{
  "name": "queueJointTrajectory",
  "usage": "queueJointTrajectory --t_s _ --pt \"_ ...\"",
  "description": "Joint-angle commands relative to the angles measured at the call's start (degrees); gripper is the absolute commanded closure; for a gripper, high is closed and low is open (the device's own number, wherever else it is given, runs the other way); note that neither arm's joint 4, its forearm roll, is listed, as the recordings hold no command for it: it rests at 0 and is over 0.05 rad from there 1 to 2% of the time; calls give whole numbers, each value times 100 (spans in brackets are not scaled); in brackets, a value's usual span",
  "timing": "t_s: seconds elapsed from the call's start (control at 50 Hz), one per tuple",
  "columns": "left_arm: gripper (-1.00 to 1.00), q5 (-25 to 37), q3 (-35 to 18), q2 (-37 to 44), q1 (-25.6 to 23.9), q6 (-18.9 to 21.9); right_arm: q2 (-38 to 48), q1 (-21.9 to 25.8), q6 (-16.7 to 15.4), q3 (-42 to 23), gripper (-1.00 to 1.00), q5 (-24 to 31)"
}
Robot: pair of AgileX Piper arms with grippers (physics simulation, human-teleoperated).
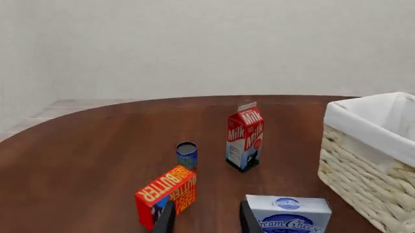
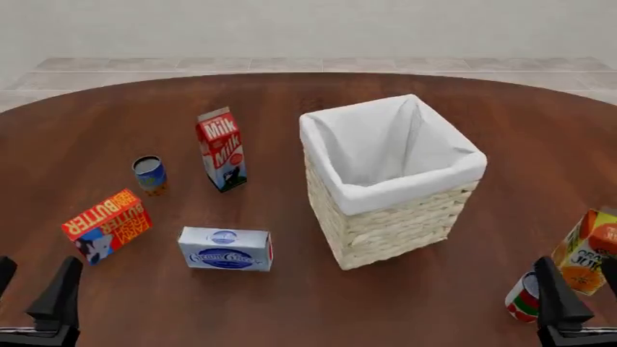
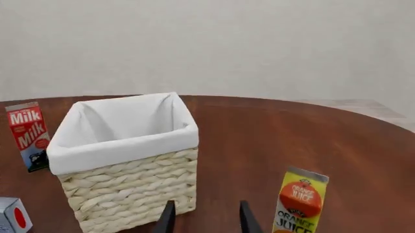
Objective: Pick up the orange juice, and put it in the basket.
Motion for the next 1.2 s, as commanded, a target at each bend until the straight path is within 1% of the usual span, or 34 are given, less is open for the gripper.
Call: queueJointTrajectory --t_s 0.02,0.32,0.4,0.44,0.48,0.52,0.62,0.72,0.78,0.82,0.88,0.94,1.0,1.04,1.06,1.08,1.1,1.14,1.18,1.2 --pt "-100 -7 -15 26 0 0 29 61 -49 -24 -100 15" --pt "-100 -7 -15 26 0 0 -2 101 -60 -64 -100 91" --pt "-100 -7 -15 26 0 0 16 44 -120 -253 -100 151" --pt "-100 -7 -15 26 0 0 12 18 -49 -397 -100 244" --pt "-100 -7 -15 26 0 0 6 82 -177 -477 -100 341" --pt "-100 -7 -15 26 0 0 15 82 -188 -557 -100 376" --pt "-100 -7 -15 26 0 0 281 173 -377 -735 -100 286" --pt "-100 -7 -15 26 0 0 472 249 -378 -880 -100 197" --pt "-100 -7 -15 26 0 0 799 335 -381 -1019 -100 22" --pt "-100 -7 -15 26 0 0 1002 365 -314 -1117 -100 -63" --pt "-100 -7 -15 26 0 0 1385 404 -316 -1377 -100 -134" --pt "-100 -7 -15 26 0 0 1582 343 -437 -1632 -100 -107" --pt "-100 -7 -15 26 0 0 1828 248 -361 -1909 -100 -92" --pt "-100 -7 -15 26 0 0 1890 259 -371 -1982 -100 -101" --pt "-100 -7 -15 26 0 0 2138 248 -358 -2102 -100 -140" --pt "-100 -7 -15 26 0 0 2143 248 -358 -2103 -100 -143" --pt "-100 -7 -15 26 0 0 2224 273 -371 -2280 -100 -118" --pt "-100 -7 -15 26 0 0 2242 159 -394 -2388 -100 -106" --pt "-100 -7 -15 26 0 0 2364 15 -346 -2480 -100 -104" --pt "-100 -7 -15 26 0 0 2365 15 -346 -2481 -100 -104"
